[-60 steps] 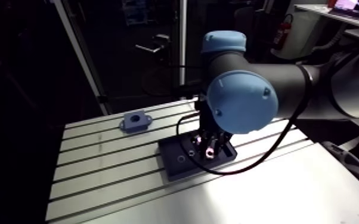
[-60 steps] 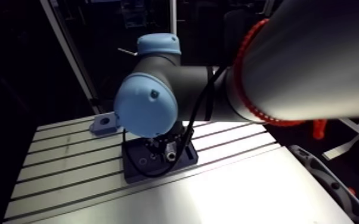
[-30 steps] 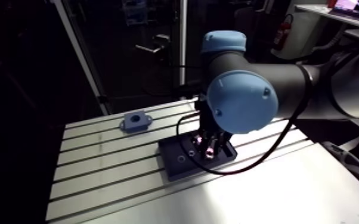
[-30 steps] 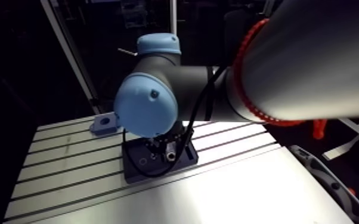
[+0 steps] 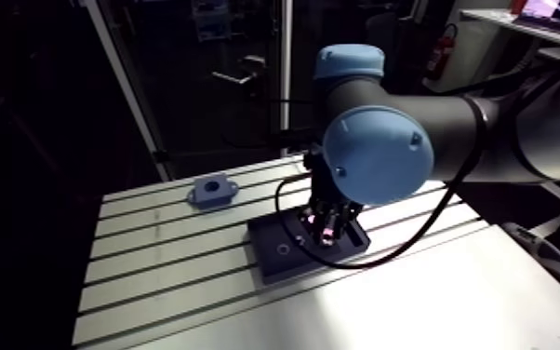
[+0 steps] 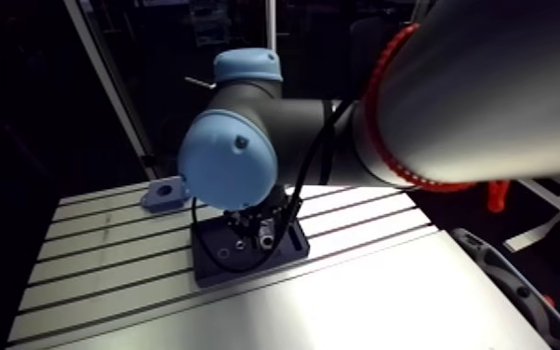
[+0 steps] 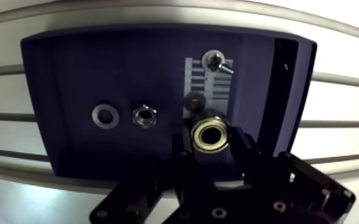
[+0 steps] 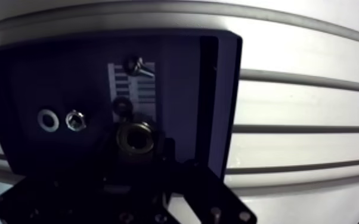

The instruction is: Pick up the bearing and press it into the housing until flush.

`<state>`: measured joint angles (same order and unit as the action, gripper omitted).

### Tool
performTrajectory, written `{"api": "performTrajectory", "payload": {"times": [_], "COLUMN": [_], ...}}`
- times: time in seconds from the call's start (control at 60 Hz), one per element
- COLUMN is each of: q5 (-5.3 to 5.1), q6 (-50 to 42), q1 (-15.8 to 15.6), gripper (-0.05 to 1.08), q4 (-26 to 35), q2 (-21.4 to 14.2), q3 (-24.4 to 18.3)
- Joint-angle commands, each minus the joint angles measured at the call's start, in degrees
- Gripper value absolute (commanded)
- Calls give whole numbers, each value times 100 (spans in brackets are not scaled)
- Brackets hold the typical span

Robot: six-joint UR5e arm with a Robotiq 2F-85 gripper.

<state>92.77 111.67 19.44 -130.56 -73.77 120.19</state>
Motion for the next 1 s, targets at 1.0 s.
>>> {"api": "performTrajectory", "payload": {"times": [1.0], "q5": [1], "q6": [-945], "q1": [-1095], "gripper": [59], "q4": [1958], "q2": [49], "q3": [-2166]}}
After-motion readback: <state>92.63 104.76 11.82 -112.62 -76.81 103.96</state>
